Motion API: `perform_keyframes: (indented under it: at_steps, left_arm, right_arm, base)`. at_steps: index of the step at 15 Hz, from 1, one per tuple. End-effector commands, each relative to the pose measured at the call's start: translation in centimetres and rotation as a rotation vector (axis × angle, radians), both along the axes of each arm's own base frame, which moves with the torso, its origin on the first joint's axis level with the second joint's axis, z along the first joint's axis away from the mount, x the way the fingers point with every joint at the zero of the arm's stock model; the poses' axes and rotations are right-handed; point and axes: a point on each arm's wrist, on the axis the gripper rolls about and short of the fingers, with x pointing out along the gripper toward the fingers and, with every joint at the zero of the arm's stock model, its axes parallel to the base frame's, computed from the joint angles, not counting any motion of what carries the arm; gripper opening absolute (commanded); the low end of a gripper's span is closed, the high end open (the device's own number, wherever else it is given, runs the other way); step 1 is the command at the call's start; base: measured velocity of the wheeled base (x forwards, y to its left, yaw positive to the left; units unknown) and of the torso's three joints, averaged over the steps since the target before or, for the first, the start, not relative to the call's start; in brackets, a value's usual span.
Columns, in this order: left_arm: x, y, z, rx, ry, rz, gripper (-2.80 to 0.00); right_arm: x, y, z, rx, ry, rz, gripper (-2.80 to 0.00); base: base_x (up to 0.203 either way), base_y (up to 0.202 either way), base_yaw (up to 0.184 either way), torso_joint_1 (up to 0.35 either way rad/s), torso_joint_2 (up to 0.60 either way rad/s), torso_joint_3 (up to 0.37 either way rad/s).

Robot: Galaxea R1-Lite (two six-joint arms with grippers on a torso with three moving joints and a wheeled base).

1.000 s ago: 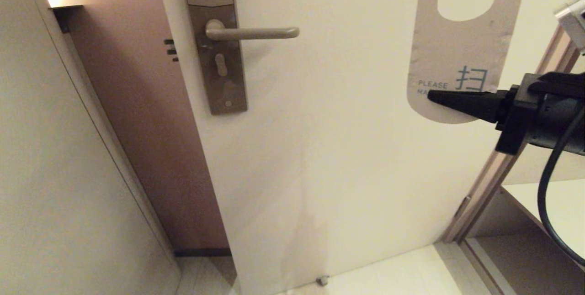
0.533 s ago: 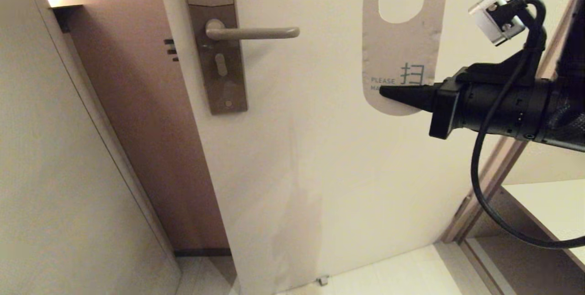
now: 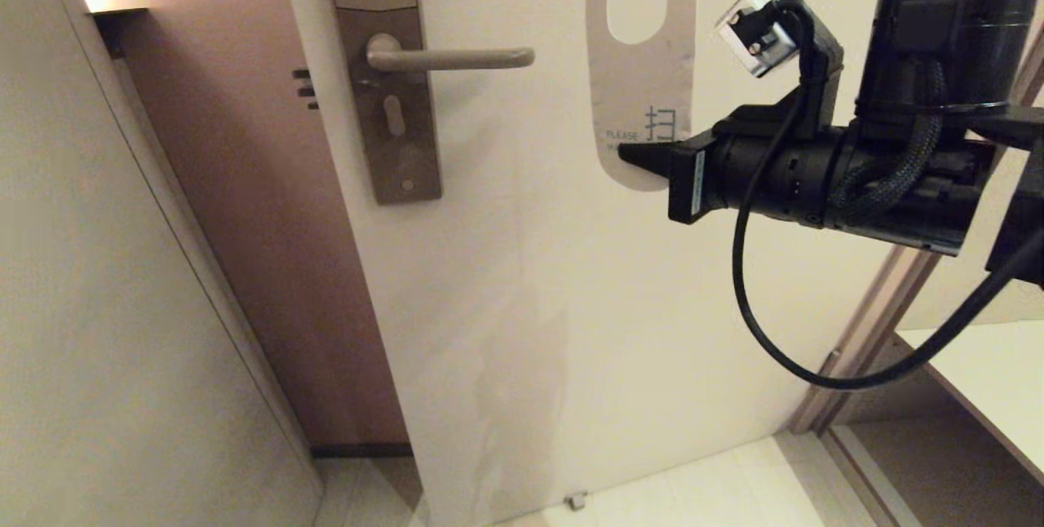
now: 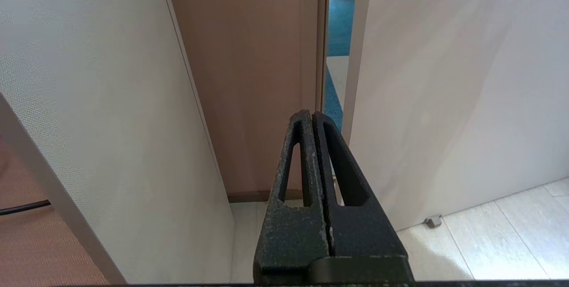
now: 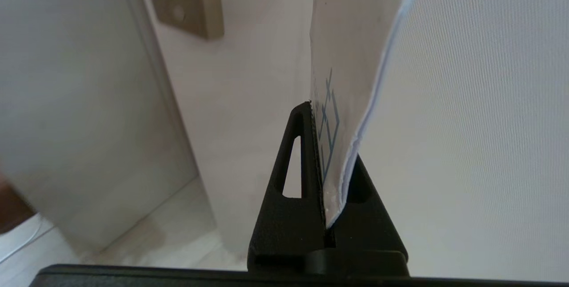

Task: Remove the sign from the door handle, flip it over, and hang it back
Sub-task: Hang the sign back with the other side facing out

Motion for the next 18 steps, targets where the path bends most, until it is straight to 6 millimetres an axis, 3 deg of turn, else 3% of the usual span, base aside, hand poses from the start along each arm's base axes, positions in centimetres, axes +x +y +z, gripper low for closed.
perform_keyframes:
  at_steps: [1, 7, 18]
  left_arm:
    - [0.0, 0.0, 0.0, 0.0, 0.001, 0.001, -2.8]
    - [0.0, 0.0, 0.0, 0.0, 0.001, 0.0, -2.8]
    - [0.0, 0.0, 0.0, 0.0, 0.001, 0.002, -2.8]
  right_arm:
    - [0.8, 1.4, -0.1, -0.002, -0.004, -0.001, -2.8]
    - [1.1, 3.9, -0.2, -0.003, -0.019, -0.02, -2.8]
    - [2.5, 5.1, -1.0, 0.003, -0.034, -0.132, -2.8]
  base:
    - [0.0, 0.0, 0.0, 0.0, 0.0, 0.0]
    - [0.0, 0.0, 0.0, 0.0, 0.0, 0.0]
    - [0.0, 0.0, 0.0, 0.0, 0.0, 0.0]
